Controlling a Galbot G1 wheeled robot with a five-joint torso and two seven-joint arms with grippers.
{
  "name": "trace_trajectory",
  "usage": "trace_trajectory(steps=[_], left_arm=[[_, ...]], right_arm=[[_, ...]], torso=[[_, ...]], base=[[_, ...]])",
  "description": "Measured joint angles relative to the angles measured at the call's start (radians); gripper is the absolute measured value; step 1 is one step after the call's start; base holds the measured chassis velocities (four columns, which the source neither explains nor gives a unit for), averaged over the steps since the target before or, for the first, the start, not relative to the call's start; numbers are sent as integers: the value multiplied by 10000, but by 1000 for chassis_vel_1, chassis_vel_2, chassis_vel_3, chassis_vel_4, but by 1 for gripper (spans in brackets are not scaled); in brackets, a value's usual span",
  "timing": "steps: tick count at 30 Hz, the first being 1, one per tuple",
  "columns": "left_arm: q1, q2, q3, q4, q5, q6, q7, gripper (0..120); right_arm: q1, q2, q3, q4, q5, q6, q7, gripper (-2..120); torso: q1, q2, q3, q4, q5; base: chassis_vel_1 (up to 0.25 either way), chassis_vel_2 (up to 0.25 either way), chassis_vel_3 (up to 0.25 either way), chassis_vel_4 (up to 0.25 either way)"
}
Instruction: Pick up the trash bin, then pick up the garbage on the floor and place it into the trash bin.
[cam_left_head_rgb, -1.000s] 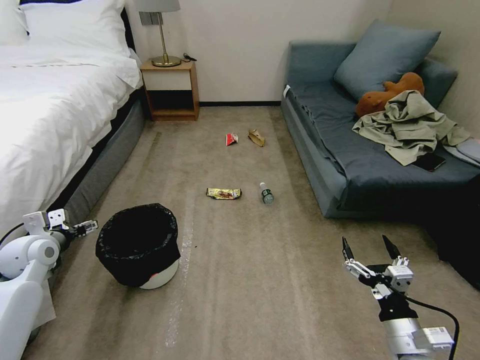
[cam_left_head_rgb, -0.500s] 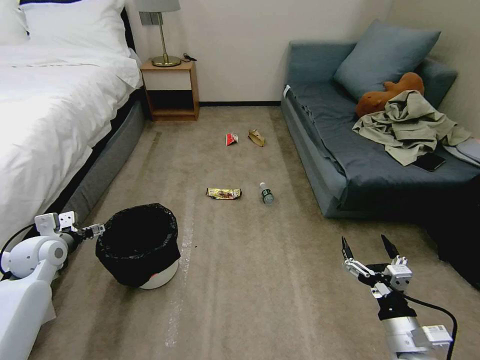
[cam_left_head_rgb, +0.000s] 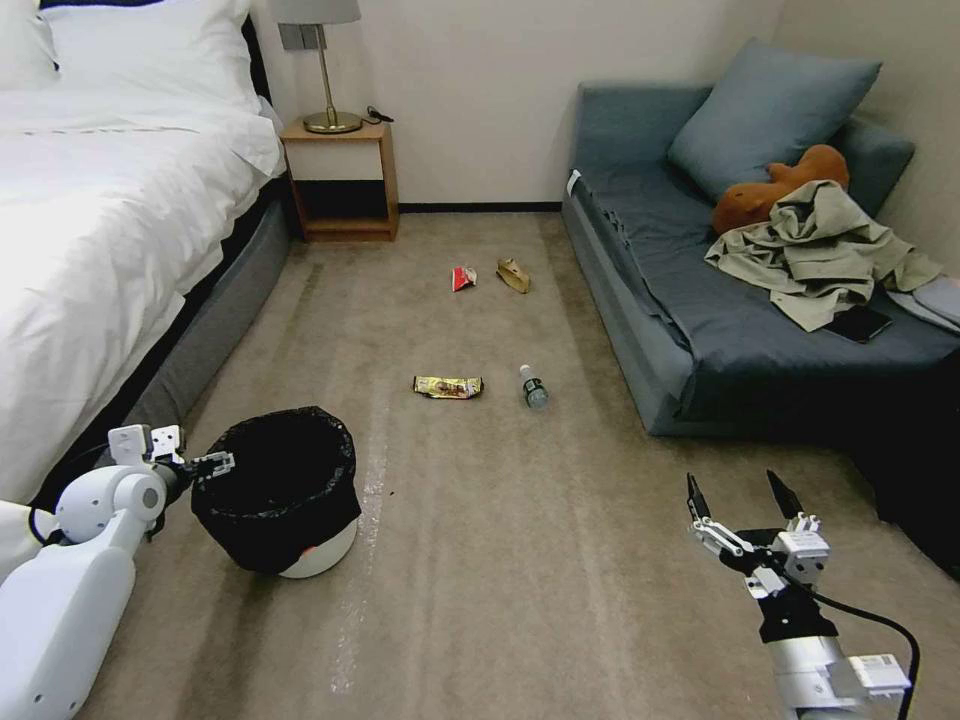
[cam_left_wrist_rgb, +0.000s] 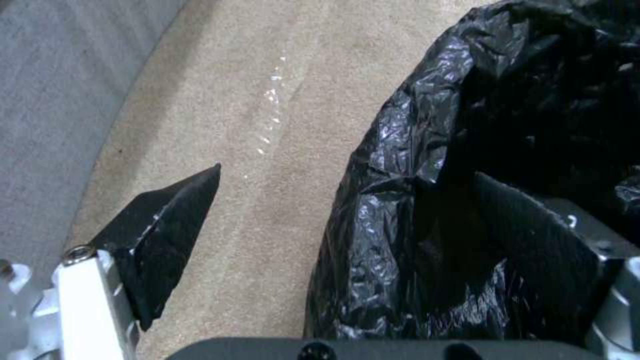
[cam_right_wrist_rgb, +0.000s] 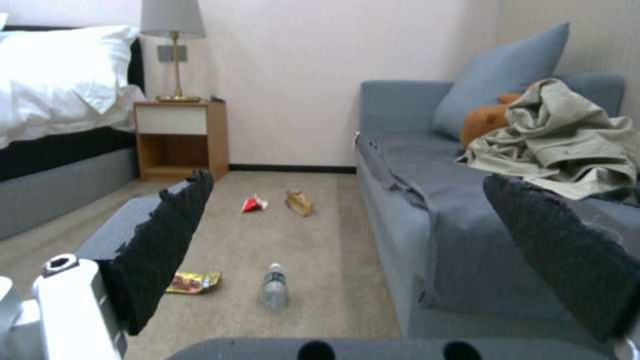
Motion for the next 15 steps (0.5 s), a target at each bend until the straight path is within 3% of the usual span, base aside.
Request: trace_trajectory(steps=[3, 5, 7, 8, 12, 15], left_arm=[[-27, -29, 29, 78, -24, 0, -23, 91], [-21, -64, 33, 134, -29, 0, -28, 79], [-13, -67, 33, 136, -29, 1, -25, 77], [13, -79, 32, 136, -42, 1, -5, 68], [36, -93, 8, 134, -75, 1, 25, 56], [104, -113, -59, 123, -52, 1, 134, 40]], right_arm=[[9, -15, 10, 6, 48, 0, 46, 100], [23, -44, 12, 16, 120, 0, 100, 100], [26, -52, 14, 17, 141, -2, 108, 100], [34, -77, 16, 19, 184, -8, 122, 100], [69, -117, 29, 17, 219, -17, 139, 100], [112, -128, 27, -21, 230, -23, 164, 100]], torso=[[0, 0, 0, 0, 0], [0, 0, 0, 1, 0], [0, 0, 0, 1, 0], [0, 0, 0, 0, 1], [0, 0, 0, 1, 0], [0, 0, 0, 1, 0]], base=[[0, 0, 0, 0], [0, 0, 0, 0], [0, 0, 0, 0], [0, 0, 0, 0], [0, 0, 0, 0], [0, 0, 0, 0]])
